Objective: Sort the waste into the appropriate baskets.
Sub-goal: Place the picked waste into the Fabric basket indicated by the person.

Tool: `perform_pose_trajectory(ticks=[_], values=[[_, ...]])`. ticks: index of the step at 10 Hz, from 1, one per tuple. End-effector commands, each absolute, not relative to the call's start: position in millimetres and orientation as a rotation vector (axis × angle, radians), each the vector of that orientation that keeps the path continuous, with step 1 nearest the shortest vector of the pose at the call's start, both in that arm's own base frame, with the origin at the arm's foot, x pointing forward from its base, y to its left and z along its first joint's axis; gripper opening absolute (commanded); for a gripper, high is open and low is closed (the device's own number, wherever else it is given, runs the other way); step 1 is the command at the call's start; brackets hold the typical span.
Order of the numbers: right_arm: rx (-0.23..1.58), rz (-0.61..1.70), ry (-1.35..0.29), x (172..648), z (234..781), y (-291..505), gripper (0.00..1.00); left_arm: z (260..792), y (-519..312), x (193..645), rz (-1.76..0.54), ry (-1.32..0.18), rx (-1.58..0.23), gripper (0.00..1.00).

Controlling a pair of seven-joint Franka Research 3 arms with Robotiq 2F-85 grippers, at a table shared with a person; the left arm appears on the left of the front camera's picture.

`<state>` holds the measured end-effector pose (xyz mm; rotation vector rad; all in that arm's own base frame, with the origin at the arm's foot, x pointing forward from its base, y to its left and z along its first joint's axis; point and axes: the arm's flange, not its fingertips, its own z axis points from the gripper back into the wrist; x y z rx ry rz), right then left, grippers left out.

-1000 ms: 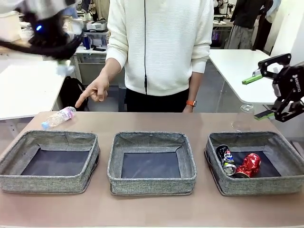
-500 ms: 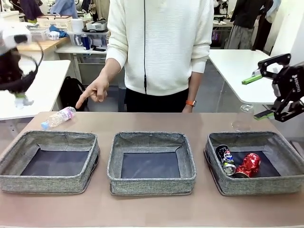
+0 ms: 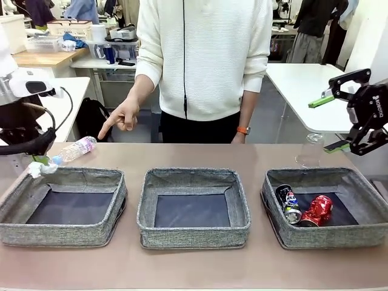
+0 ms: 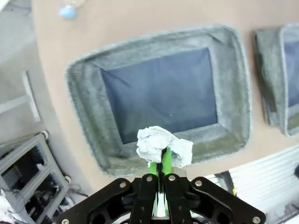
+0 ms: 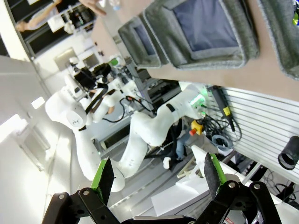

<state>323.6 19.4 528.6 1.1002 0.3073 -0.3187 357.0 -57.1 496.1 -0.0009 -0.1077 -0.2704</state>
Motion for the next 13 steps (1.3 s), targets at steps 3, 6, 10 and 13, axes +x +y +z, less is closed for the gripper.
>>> perform_pose_trajectory(ticks=[3,6,10,13], values=[[1.113,-0.335,0.32,323.9,533.3,20.6,1.0,498.1,-83.4,362.0,-0.324,-0.062,-0.05,0.01],[1.113,-0.335,0.32,323.9,533.3,20.6,1.0,503.2,-86.8,363.8,-0.3,-0.08,-0.052,0.6],[1.113,-0.335,0.32,323.9,533.3,20.6,1.0,504.9,-82.2,362.2,-0.287,-0.097,-0.074,0.86],[1.113,-0.335,0.32,323.9,533.3,20.6,1.0,509.5,-85.6,362.5,-0.237,-0.106,-0.15,1.0]])
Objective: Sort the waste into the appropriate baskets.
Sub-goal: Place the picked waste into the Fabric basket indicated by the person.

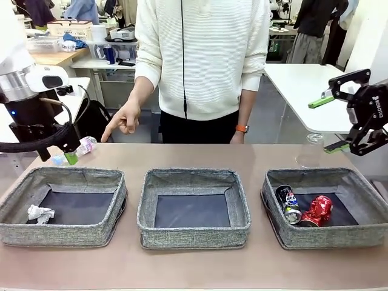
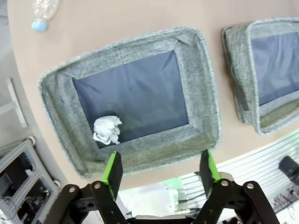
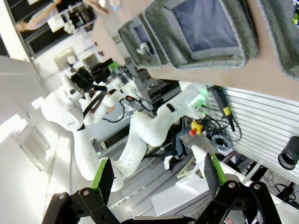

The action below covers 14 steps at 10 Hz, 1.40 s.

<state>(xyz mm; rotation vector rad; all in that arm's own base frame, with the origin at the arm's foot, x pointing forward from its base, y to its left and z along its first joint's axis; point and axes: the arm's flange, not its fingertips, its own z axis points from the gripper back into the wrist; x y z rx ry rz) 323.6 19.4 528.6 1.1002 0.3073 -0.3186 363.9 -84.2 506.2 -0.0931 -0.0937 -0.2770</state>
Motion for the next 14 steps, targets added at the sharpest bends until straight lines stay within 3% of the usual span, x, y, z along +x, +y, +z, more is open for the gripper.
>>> perform_pose_trajectory(ticks=[1,4,7,8,9,12,13,14], values=[[1.113,-0.335,0.32,323.9,533.3,20.6,1.0,521.2,-86.7,364.8,-0.169,-0.092,-0.291,1.0],[1.113,-0.335,0.32,323.9,533.3,20.6,1.0,551.0,-76.0,369.2,-0.076,0.071,-0.754,1.0],[1.113,-0.335,0.32,323.9,533.3,20.6,1.0,544.8,-15.5,381.0,0.055,0.052,-1.19,1.0],[1.113,-0.335,0.32,323.9,533.3,20.6,1.0,539.3,3.1,381.1,0.047,0.009,-1.233,1.0],[1.113,-0.335,0.32,323.9,533.3,20.6,1.0,530.1,16.1,378.7,0.014,0.086,-1.213,1.0],[1.113,-0.335,0.32,323.9,533.3,20.6,1.0,508.1,56.5,354.9,0.31,0.208,-1.354,1.0],[1.113,-0.335,0.32,323.9,533.3,20.6,1.0,514.7,37.2,372.7,0.122,0.138,-1.26,1.0],[1.113,-0.335,0.32,323.9,533.3,20.6,1.0,514.7,37.2,372.7,0.122,0.138,-1.26,1.0]])
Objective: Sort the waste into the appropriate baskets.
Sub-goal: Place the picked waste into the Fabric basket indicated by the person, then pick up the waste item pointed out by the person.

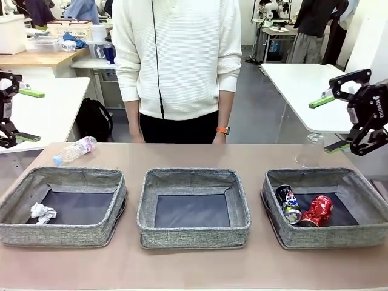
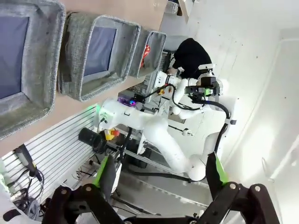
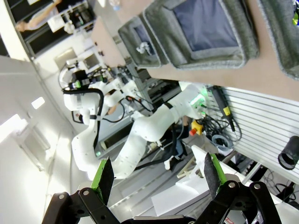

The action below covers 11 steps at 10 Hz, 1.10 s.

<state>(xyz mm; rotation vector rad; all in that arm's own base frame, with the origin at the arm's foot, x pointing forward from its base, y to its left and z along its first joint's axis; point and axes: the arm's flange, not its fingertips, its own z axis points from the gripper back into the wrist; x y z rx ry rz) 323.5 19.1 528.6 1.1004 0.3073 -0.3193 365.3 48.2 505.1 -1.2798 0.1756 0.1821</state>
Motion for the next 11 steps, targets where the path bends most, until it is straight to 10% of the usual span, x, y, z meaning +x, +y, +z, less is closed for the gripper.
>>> perform_pose_trajectory(ticks=[1,11], values=[[1.113,-0.335,0.32,323.9,533.3,20.6,1.0,514.7,37.2,372.7,0.122,0.138,-1.26,1.0],[1.113,-0.335,0.32,323.9,533.3,20.6,1.0,514.7,37.2,372.7,0.122,0.138,-1.26,1.0]])
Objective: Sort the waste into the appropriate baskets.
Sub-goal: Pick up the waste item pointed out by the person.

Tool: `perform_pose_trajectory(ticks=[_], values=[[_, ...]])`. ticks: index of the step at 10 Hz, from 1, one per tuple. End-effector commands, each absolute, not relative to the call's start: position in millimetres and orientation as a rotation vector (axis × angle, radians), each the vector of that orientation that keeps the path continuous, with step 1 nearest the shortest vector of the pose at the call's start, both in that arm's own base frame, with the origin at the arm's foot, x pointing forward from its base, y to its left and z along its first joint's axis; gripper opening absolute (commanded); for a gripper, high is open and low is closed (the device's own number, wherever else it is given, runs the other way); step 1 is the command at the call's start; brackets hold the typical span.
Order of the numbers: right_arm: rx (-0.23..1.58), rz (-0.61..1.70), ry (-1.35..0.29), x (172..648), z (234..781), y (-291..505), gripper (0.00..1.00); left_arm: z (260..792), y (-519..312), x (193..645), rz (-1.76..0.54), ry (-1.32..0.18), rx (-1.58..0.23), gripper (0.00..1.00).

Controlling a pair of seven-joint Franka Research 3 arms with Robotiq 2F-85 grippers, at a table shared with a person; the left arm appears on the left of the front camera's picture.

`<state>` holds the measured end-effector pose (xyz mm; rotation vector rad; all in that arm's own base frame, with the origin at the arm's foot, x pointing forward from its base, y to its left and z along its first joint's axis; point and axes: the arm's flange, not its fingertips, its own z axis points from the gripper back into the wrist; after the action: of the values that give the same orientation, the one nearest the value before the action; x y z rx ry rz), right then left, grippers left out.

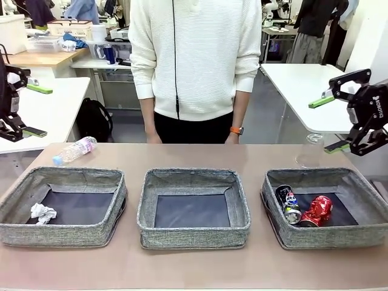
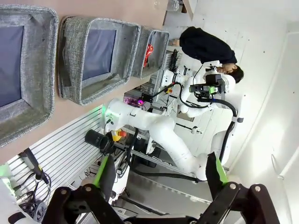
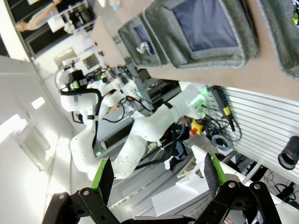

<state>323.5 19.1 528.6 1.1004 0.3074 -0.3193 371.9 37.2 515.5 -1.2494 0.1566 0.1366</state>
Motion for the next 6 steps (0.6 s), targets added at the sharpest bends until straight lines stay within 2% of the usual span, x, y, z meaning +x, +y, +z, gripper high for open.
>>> perform_pose_trajectory(ticks=[1,6], values=[[1.113,-0.335,0.32,323.9,533.3,20.6,1.0,514.7,37.2,372.7,0.122,0.138,-1.26,1.0],[1.113,-0.335,0.32,323.9,533.3,20.6,1.0,514.7,37.2,372.7,0.122,0.138,-1.26,1.0]])
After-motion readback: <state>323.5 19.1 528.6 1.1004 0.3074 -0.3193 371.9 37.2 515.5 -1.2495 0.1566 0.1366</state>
